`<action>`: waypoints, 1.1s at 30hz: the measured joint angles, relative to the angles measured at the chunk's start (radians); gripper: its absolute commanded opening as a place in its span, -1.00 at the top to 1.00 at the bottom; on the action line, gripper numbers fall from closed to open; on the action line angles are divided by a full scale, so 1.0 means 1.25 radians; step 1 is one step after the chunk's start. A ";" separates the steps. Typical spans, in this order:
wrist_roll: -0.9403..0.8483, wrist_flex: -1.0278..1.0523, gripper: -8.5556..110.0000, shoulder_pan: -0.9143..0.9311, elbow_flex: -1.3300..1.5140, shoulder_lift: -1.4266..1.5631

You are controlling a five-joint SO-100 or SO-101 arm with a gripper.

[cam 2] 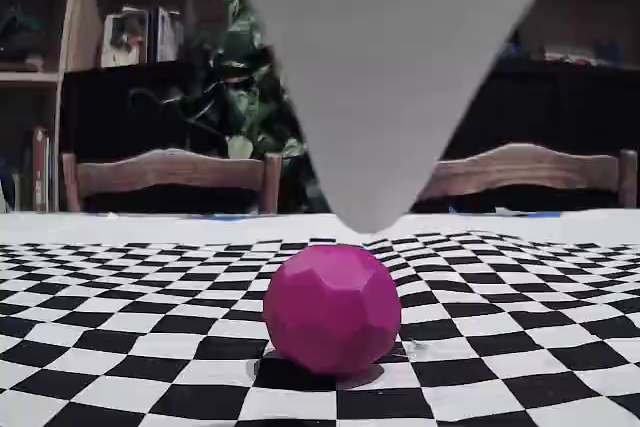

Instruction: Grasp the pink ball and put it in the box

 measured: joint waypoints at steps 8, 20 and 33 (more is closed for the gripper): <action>0.000 0.000 0.85 -0.007 0.000 0.000; 0.000 0.000 0.85 -0.009 0.000 0.000; 0.000 0.000 0.85 -0.009 0.000 0.000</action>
